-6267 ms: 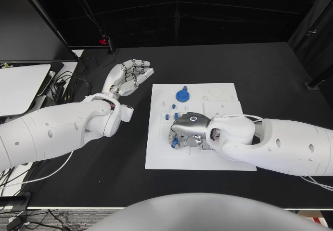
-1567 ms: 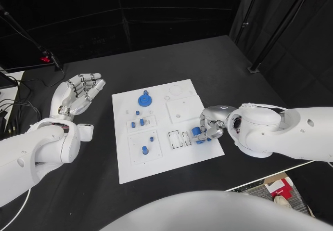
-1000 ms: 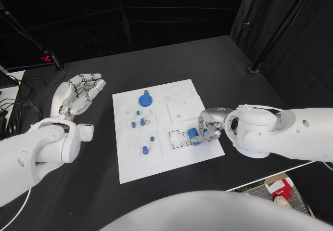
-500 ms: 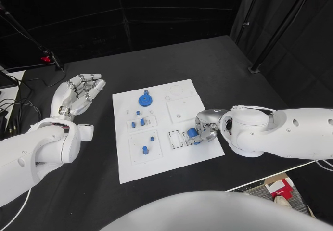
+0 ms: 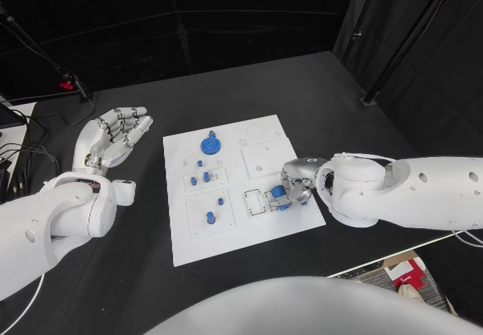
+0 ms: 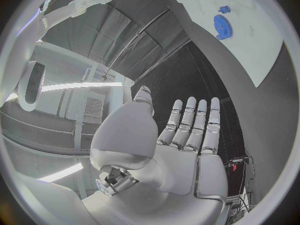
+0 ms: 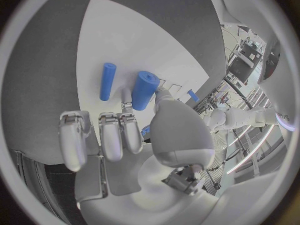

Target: Assemble the parts on the task board

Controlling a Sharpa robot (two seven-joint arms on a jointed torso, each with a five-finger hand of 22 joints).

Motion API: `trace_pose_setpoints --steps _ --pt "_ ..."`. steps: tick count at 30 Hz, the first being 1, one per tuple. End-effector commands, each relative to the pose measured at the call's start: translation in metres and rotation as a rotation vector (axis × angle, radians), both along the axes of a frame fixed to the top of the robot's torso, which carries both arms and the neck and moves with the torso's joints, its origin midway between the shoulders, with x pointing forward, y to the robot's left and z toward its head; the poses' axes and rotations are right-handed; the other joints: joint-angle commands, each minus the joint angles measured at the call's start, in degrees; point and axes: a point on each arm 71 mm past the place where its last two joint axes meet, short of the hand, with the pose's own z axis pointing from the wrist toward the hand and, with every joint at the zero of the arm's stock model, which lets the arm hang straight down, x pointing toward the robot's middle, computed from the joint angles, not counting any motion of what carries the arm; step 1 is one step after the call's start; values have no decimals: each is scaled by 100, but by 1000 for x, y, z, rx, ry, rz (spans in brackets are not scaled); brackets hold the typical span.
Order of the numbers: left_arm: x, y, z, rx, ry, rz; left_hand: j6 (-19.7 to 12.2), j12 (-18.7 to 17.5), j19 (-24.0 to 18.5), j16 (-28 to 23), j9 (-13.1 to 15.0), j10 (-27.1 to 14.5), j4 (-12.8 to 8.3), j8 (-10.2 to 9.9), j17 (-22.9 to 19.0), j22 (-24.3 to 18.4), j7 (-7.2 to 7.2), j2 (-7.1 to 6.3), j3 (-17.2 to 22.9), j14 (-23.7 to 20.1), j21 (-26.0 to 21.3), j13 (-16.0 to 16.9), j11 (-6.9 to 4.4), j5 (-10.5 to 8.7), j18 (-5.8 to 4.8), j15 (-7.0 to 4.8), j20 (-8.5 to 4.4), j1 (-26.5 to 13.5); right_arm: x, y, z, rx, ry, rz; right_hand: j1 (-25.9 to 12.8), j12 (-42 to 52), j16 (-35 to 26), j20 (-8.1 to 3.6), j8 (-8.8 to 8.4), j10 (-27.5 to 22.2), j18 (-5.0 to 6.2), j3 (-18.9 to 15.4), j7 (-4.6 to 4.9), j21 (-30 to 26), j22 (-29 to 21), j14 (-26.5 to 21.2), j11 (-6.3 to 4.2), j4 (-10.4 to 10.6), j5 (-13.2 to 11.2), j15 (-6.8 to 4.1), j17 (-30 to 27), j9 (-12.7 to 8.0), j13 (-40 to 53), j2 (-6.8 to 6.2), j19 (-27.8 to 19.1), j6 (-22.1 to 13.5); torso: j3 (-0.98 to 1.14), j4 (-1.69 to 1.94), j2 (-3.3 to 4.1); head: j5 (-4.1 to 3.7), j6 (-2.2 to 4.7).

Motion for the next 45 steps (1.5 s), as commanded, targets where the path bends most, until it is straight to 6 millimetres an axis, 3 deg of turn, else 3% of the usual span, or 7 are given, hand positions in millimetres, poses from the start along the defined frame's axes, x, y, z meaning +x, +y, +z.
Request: trace_pose_setpoints --steps 1,7,9,15,29,36,45 --pt "-1 -1 3 -13 -31 -17 -47 18 44 37 -5 -40 2 31 -7 -6 656 43 -32 -30 31 -7 -16 35 -27 -11 9 10 -3 0 -8 1 44 -9 88 15 14 -28 -199 596 -42 28 8 19 1510 597 19 -13 19 -33 1510 -833 1508 122 586 -68 -3 -1 -1 -4 -1" --pt "-1 -1 3 -13 -30 -18 -50 25 44 44 -6 -41 2 36 -14 -9 656 49 -37 -31 31 -7 -16 38 -27 -11 9 17 -4 2 -8 36 48 -14 714 15 14 7 -455 596 -42 123 53 19 1510 597 62 -49 69 8 1510 -998 1508 303 586 -60 -5 1 -5 -8 -1" --pt "-1 -1 3 -13 -29 -18 -50 25 44 44 -6 -41 2 36 -14 -9 656 49 -37 -31 31 -7 -16 38 -27 -11 9 17 -4 2 -8 61 47 -21 1096 15 14 15 -558 596 -42 248 51 19 1510 597 60 -155 49 11 1510 -1064 1508 395 586 -50 -4 1 -3 -7 -1" --pt "-1 -1 3 -12 -28 -18 -51 25 44 45 -6 -42 2 37 -14 -10 656 49 -37 -31 31 -7 -16 38 -27 -11 9 18 -5 3 -7 171 43 -59 1632 15 14 26 -842 596 -42 492 72 19 1510 597 78 -245 -44 24 1510 -1236 1508 492 586 24 -2 -2 -3 -7 -1" --pt "-1 -1 2 -12 -26 -18 -54 30 43 50 -6 -43 3 41 -19 -13 656 54 -42 -32 31 -8 -15 40 -28 -11 9 22 -7 -3 -3 462 48 -214 2003 15 14 47 -1240 596 -42 791 81 19 1510 597 88 -254 256 37 1510 -1458 1508 473 586 348 1 1 0 19 -1" --pt "0 0 2 -11 -24 -16 -54 30 43 50 -6 -43 3 41 -19 -13 656 54 -42 -32 31 -8 -15 40 -28 -11 9 22 -9 -11 -1 583 57 -298 2051 15 14 28 -1451 596 -42 879 57 19 1510 597 65 -220 553 14 1510 -1551 1508 440 586 570 -1 1 -6 35 -1" --pt "0 -1 1 -11 -21 -17 -54 30 43 50 -6 -43 3 41 -19 -13 656 54 -42 -32 31 -8 -15 40 -28 -11 9 22 -16 -14 2 708 101 -353 2041 15 14 19 -1513 596 -42 881 40 19 1510 597 51 -196 623 4 1510 -1574 1508 423 586 671 -4 8 -6 84 -1"
